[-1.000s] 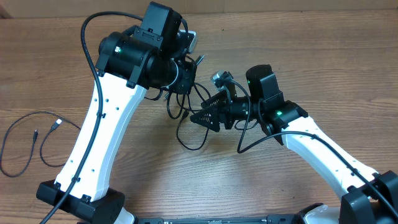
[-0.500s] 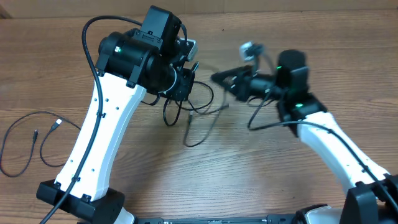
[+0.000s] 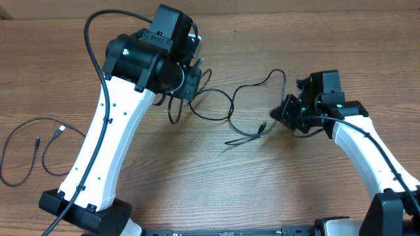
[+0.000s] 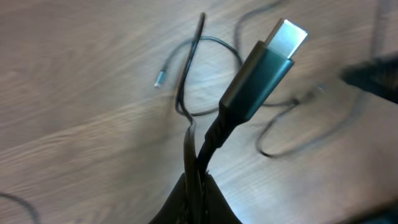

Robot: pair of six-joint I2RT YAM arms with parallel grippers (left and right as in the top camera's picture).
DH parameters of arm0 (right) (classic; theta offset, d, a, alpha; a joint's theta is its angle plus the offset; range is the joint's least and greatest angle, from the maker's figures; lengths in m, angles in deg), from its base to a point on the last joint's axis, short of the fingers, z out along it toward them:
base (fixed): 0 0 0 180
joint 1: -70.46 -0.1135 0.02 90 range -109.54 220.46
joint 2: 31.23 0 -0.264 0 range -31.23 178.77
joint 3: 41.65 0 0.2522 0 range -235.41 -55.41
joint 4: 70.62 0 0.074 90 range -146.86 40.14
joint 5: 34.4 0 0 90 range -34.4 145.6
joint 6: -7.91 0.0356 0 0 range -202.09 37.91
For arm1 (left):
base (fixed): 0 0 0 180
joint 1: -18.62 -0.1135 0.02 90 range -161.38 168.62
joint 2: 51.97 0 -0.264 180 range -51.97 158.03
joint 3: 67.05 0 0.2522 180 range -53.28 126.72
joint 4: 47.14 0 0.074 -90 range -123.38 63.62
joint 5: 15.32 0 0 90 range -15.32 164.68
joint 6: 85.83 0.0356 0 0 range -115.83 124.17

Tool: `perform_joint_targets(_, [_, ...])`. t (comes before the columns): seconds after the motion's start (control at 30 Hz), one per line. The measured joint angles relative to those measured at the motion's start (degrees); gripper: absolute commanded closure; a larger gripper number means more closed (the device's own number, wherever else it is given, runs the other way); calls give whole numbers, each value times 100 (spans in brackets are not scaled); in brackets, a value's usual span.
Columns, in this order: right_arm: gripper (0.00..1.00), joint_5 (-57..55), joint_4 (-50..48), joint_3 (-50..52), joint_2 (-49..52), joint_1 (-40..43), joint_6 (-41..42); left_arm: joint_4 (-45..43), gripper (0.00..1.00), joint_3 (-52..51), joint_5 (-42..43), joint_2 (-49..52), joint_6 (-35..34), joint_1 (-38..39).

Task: Untangle cables
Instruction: 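Carry the cable with the left gripper to the upper left table area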

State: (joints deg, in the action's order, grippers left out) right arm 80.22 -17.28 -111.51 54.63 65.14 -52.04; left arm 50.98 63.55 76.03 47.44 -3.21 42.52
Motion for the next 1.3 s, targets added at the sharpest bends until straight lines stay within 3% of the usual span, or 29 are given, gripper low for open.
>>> perform_joint_targets(0.1, [96, -1034, 726, 2, 0, 2, 304, -149, 96, 92, -673, 13, -76, -59])
perform_joint_targets(0.27, [96, -2669, 1272, 2, 0, 33, 1355, -212, 96, 1110, -1591, 37, -378, -693])
perform_joint_targets(0.5, [96, -3709, 1375, 4, 0, 446, 2483, -389, 96, 1784, -1346, 24, -798, -2302])
perform_joint_targets(0.77, [96, -3921, 1451, 9, 0, 702, 2728, -905, 94, 1781, -514, 57, -881, -3106])
perform_joint_targets(0.9, [96, -3950, 1615, 13, 0, 706, 2745, -1320, 91, 1781, -531, 127, -879, -3357])
perform_joint_targets(1.03, [96, -3969, 1768, 28, 0, 706, 2765, -1650, 95, 1781, -758, 367, -883, -3783])
perform_joint_targets(1.3, [96, -4004, 1797, 28, 0, 706, 2791, -2024, 96, 1781, -752, 1073, -1029, -4817])
